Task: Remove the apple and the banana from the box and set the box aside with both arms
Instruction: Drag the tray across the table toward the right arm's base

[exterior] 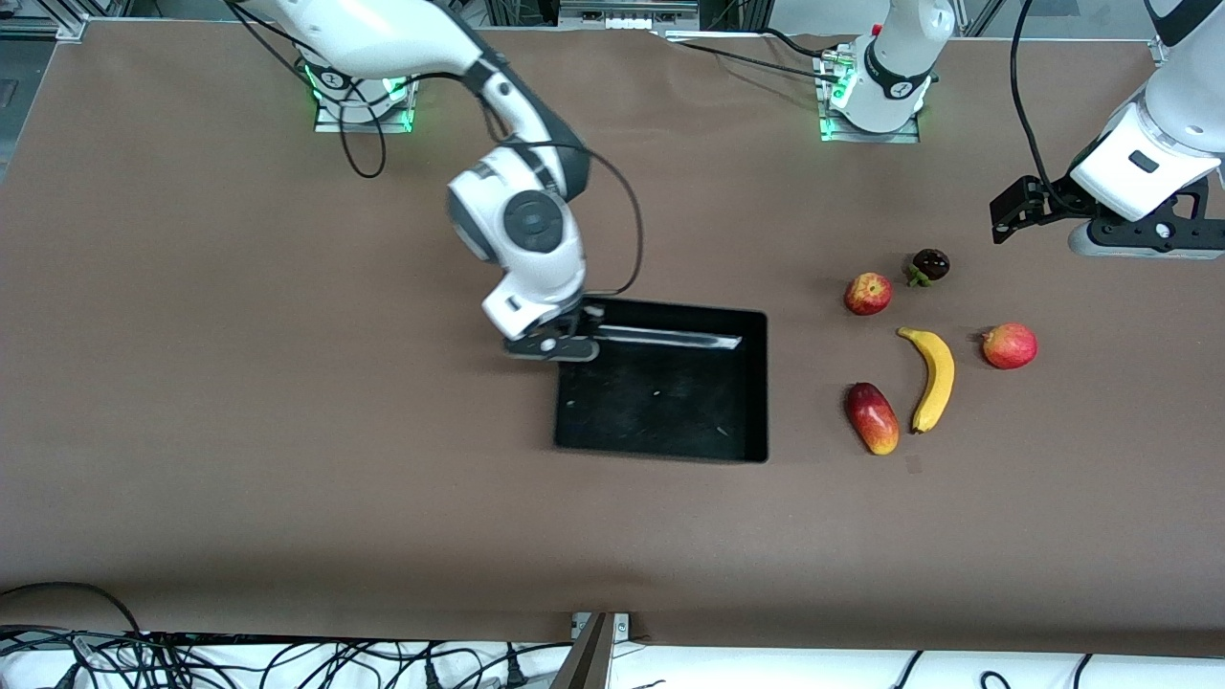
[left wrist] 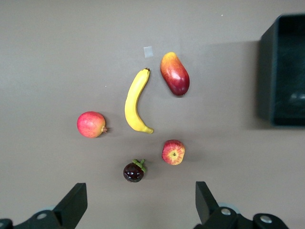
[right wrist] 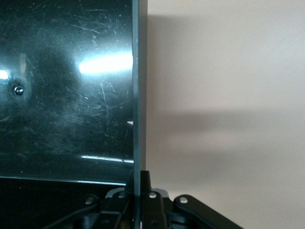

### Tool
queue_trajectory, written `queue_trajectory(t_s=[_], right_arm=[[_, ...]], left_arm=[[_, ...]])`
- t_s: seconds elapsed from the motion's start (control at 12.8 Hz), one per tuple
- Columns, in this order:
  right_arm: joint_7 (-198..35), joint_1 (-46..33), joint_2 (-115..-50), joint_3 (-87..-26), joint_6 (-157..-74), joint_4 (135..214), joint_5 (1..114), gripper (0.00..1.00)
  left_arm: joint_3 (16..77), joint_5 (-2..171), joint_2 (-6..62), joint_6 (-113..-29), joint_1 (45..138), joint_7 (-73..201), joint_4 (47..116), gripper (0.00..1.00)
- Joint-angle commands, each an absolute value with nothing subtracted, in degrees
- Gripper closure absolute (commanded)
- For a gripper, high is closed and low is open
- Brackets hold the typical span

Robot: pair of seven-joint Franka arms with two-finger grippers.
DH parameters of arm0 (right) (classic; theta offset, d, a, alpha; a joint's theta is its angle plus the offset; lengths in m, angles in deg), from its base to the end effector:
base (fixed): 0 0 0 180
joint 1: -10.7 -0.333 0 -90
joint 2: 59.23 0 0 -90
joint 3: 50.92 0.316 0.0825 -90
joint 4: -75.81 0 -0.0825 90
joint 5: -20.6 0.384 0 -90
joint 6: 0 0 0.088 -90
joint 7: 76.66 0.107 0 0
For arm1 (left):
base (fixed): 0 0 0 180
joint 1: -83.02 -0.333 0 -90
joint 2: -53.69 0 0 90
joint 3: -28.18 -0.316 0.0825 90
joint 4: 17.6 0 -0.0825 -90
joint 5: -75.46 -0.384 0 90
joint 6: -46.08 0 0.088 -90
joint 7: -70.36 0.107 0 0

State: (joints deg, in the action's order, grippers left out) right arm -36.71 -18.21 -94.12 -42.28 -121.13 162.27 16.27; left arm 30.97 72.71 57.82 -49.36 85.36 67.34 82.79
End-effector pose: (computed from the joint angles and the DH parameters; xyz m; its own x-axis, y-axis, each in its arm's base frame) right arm 0.5729 0.4144 0.3120 0.9995 -0.0297 -0.0109 -0.0299 -0.9994 -0.0186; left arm 0.5349 -0.0441 0.5861 0.9991 -0.0412 -0.0118 -0.0418 -0.9978 -0.0519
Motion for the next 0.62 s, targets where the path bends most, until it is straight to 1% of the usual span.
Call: queue_trajectory(t_s=[0.0, 0.08, 0.23, 0.39, 0.54], right_arm=[[-49.01, -11.91, -88.87, -41.69, -115.43, 162.82, 19.28, 1.00], [-51.50, -10.06, -87.72, -42.30, -113.22, 163.26, 19.63, 1.00], [-57.02, -6.72, -86.14, -45.28, -111.71, 164.48, 19.63, 1.00], [-63.89, -3.82, -83.16, -47.57, -111.35, 169.30, 20.51, 1.00], [-67.85, -1.18, -80.60, -49.59, -112.84, 174.67, 20.51, 1.00]], left_arm=[[31.08, 73.79, 57.73, -47.88, 85.66, 68.34, 80.75, 0.00], [31.08, 73.79, 57.73, -47.88, 85.66, 68.34, 80.75, 0.00], [31.17, 73.79, 57.73, -47.88, 85.66, 68.42, 80.75, 0.00], [31.17, 73.79, 57.73, -47.79, 85.75, 68.16, 80.75, 0.00], [31.17, 73.79, 57.73, -47.79, 85.66, 68.25, 80.75, 0.00]])
